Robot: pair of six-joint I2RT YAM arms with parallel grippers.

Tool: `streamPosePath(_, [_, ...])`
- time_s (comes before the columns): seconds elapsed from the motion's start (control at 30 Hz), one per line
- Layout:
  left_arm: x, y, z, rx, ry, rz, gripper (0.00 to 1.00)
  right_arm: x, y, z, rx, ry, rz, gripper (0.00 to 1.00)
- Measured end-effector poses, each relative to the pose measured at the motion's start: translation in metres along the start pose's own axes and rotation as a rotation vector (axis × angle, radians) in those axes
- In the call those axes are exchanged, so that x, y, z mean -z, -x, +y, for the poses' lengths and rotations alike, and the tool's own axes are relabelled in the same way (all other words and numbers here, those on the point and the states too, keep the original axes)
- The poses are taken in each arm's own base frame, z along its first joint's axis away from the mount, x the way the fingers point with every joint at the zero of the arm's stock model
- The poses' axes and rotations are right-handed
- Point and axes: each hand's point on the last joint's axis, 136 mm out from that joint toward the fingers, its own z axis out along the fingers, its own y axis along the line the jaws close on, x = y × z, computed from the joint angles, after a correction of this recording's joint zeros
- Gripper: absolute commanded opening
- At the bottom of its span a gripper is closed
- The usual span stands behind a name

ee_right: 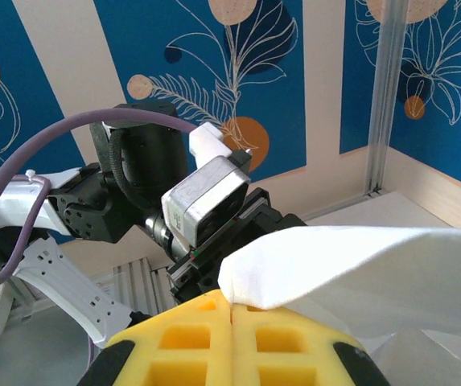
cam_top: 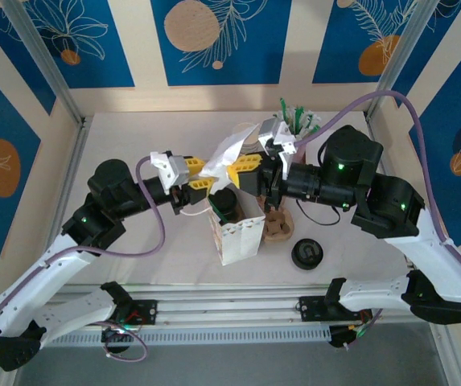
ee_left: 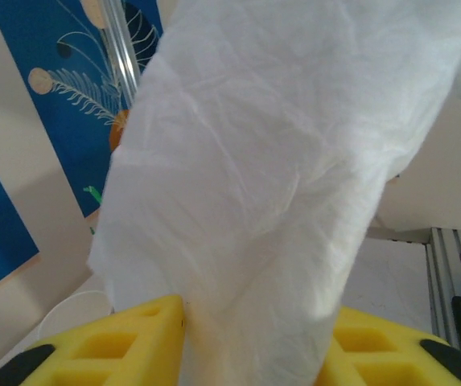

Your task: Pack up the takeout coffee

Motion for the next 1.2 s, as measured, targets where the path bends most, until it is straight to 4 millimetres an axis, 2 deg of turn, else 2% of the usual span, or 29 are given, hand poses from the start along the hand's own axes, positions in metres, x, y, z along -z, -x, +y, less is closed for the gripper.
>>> streamPosePath(0.13, [0.000,0.004,0.011,0.002,0.065,-0.017,0.11,-0.005,-0.009,-0.003,-0.011,-0.008,0.014,0.00])
streamPosePath(0.2, [0.000,0.006,0.018,0.002,0.103,-0.025,0.09,-0.008,-0.018,-0.004,-0.025,-0.009,0.031,0.01])
streamPosePath(0.27, [0.001,0.007,0.025,0.000,0.144,-0.032,0.07,-0.013,-0.027,-0.006,-0.044,-0.012,0.050,0.06])
streamPosePath(0.5, [0.003,0.006,0.038,-0.073,0.222,-0.021,0.06,-0.028,-0.074,-0.016,-0.094,-0.045,0.158,0.44])
streamPosePath(0.6, [0.006,0.003,0.038,-0.143,0.231,0.002,0.05,-0.022,-0.096,-0.021,-0.098,-0.073,0.193,0.62])
streamPosePath(0.7, [0.013,0.007,0.039,-0.226,0.251,0.006,0.05,-0.004,-0.110,-0.019,-0.090,-0.069,0.187,0.73])
streamPosePath(0.77, [0.019,0.012,0.041,-0.274,0.274,0.001,0.05,0.013,-0.108,-0.016,-0.081,-0.064,0.148,0.81])
streamPosePath(0.97, [0.026,0.018,0.044,-0.317,0.306,-0.006,0.03,0.049,-0.075,-0.024,-0.081,-0.144,-0.010,0.86])
streamPosePath(1.07, [0.026,0.019,0.041,-0.311,0.294,-0.014,0.03,0.048,-0.065,-0.027,-0.073,-0.159,-0.040,0.88])
streamPosePath(1.2, [0.025,0.026,0.031,-0.293,0.239,-0.052,0.03,0.033,-0.064,-0.028,-0.029,-0.152,-0.017,0.92])
